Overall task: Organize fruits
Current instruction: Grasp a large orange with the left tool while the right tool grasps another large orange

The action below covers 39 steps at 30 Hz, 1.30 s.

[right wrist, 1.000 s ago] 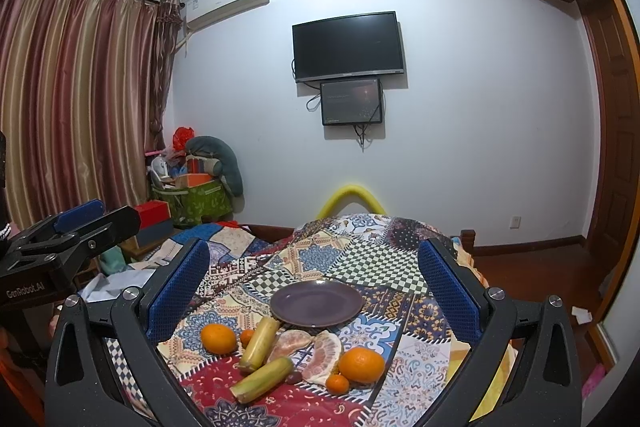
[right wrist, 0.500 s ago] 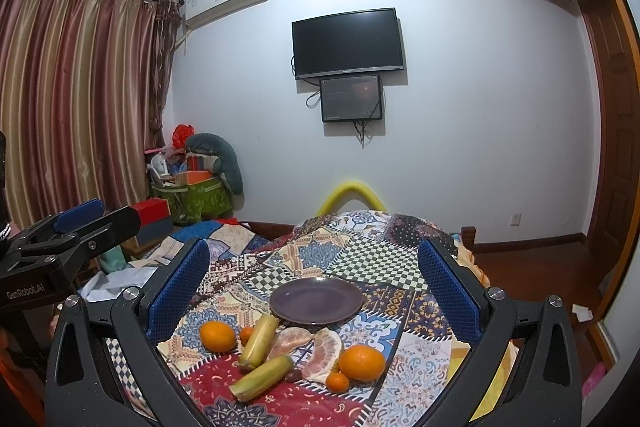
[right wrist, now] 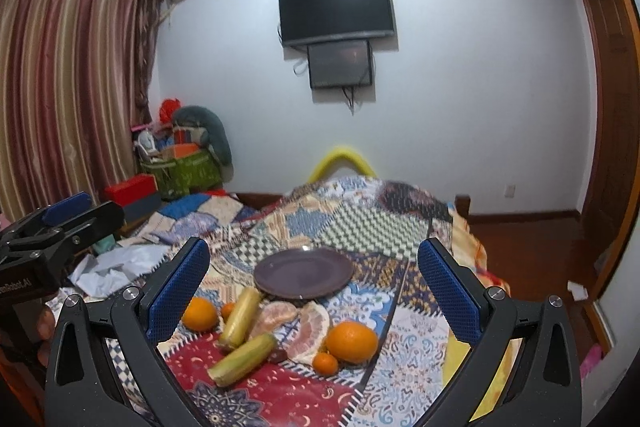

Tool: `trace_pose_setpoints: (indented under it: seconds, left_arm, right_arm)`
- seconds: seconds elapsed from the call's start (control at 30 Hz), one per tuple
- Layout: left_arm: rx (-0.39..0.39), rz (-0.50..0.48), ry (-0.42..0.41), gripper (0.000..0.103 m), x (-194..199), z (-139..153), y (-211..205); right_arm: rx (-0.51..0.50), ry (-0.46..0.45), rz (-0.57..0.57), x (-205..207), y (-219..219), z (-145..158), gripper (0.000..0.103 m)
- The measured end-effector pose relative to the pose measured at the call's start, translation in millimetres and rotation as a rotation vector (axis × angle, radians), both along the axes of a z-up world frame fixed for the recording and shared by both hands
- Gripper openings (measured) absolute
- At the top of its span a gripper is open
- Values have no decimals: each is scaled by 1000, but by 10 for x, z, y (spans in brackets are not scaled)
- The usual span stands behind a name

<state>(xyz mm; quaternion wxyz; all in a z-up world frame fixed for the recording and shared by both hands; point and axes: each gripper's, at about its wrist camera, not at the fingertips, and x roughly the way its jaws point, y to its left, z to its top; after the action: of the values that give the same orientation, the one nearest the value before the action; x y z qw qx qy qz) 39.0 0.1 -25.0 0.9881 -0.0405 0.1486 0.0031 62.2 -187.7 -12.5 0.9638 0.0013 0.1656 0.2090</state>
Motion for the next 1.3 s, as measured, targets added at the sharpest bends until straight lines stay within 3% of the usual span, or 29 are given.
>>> trace_pose_setpoints:
  seconds: [0.43, 0.63, 0.9, 1.3]
  left_arm:
    - [-15, 87, 247, 103, 739, -801, 371]
    - [-31, 94, 391, 89, 1017, -1252, 541]
    - [-71, 148, 488, 87, 1181, -1650, 758]
    - [-98, 161, 577, 85, 1331, -2008, 861]
  right_arm:
    - [-90, 196, -92, 564, -130, -540, 103]
    - [-75, 338, -63, 864, -169, -874, 103]
    - [-88, 463, -50, 1119, -160, -1246, 103]
    - [-98, 551, -5, 1274, -50, -1522, 102]
